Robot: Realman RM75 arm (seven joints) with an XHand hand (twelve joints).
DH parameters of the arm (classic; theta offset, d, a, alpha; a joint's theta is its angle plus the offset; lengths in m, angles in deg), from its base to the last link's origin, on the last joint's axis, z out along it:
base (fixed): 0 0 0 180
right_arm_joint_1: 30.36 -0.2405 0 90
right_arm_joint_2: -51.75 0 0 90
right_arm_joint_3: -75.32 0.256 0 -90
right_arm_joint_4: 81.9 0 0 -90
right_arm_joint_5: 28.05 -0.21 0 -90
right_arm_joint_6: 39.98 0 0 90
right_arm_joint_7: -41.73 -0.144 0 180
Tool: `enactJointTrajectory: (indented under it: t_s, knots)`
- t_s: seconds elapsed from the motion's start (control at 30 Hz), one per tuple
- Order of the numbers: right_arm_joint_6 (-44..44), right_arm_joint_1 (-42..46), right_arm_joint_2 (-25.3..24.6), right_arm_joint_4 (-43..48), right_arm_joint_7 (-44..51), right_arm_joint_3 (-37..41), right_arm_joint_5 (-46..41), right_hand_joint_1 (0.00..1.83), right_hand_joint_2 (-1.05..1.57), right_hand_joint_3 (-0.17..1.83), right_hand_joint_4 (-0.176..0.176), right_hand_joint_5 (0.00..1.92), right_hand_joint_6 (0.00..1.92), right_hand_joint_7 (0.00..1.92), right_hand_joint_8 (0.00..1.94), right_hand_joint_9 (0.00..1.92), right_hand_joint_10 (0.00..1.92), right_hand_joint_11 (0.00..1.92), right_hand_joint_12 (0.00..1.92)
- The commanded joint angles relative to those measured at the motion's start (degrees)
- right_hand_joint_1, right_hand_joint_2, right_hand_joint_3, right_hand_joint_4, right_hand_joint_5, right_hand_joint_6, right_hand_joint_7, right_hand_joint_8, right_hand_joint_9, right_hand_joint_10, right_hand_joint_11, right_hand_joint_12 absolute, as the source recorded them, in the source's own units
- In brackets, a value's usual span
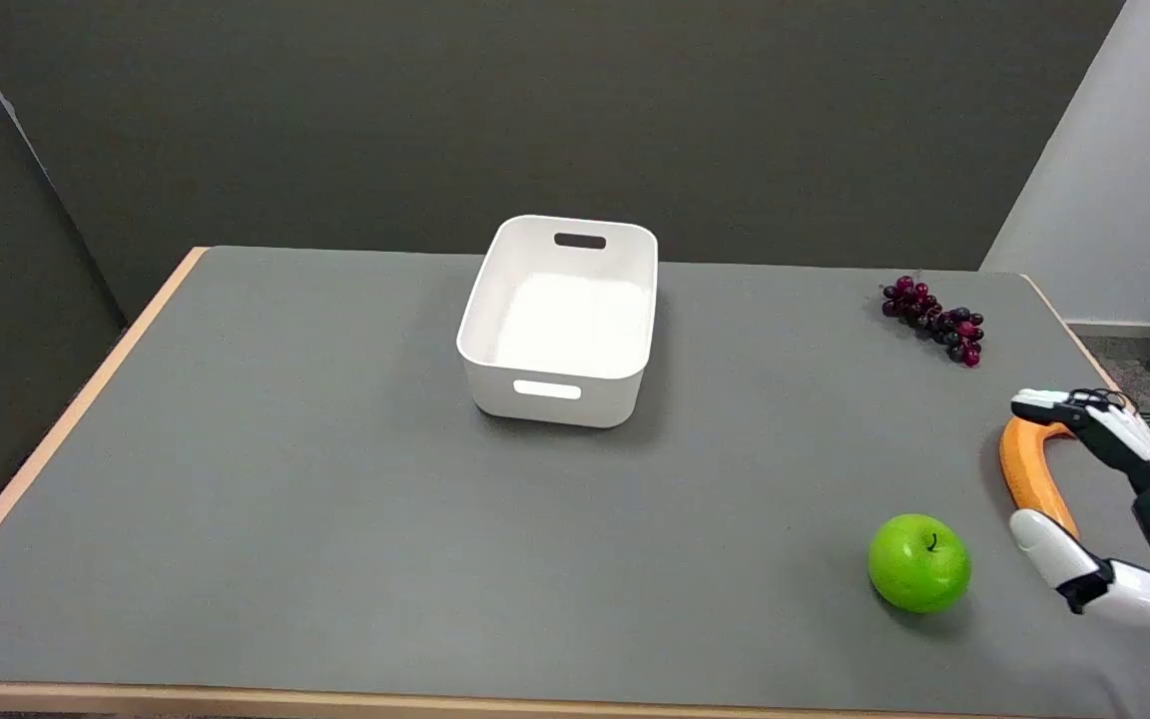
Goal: Pick up the green apple.
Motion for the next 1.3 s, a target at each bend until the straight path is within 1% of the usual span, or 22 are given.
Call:
enactJointTrajectory:
  t_s: [0.03, 0.27, 0.53, 0.7, 0.77, 0.93, 1.0, 1.03, 1.3]
  knots:
    - [9.54, -0.08, 1.48, 5.7, 15.44, -1.35, 1.41, 0.55, 0.64, 0.81, -0.089, 0.31, 0.58, 0.32, 0.47, 0.13, 0.8, 0.0, 0.89]
    - [13.26, -0.07, 1.3, 5.05, 22.08, -3.0, 0.92, 0.56, 0.64, 0.81, -0.086, 0.31, 0.57, 0.33, 0.46, 0.13, 0.8, 0.0, 0.92]
    - [12.8, 0.07, 1.07, 5.4, 22.84, -3.56, 0.35, 0.55, 0.64, 0.81, -0.079, 0.32, 0.57, 0.33, 0.46, 0.14, 0.8, 0.0, 0.92]
    - [12.59, -0.08, 0.98, 5.84, 23.65, -6.61, 0.39, 0.55, 0.64, 0.81, -0.078, 0.32, 0.57, 0.33, 0.46, 0.14, 0.8, 0.0, 0.92]
    - [12.15, 0.13, 0.83, 6.4, 24.55, -7.75, 0.46, 0.55, 0.64, 0.81, -0.078, 0.32, 0.57, 0.33, 0.46, 0.14, 0.8, 0.0, 0.92]
    - [7.91, 0.97, 0.59, 7.08, 25.97, -11.36, 0.12, 0.54, 0.64, 0.81, -0.078, 0.32, 0.57, 0.33, 0.46, 0.14, 0.8, 0.0, 0.93]
    - [7.16, 1.05, 0.42, 7.21, 26.45, -12.33, -0.02, 0.53, 0.6, 0.9, -0.081, 0.3, 0.61, 0.31, 0.52, 0.16, 0.77, 0.0, 0.96]
    - [6.93, 1.11, 0.35, 7.23, 27.15, -12.87, -0.04, 0.52, 0.58, 0.93, -0.082, 0.3, 0.62, 0.3, 0.54, 0.16, 0.76, 0.0, 0.97]
    - [6.49, 1.09, 0.43, 7.7, 28.75, -16.6, -1.05, 0.52, 0.59, 0.93, -0.084, 0.3, 0.62, 0.31, 0.55, 0.17, 0.77, 0.0, 0.99]
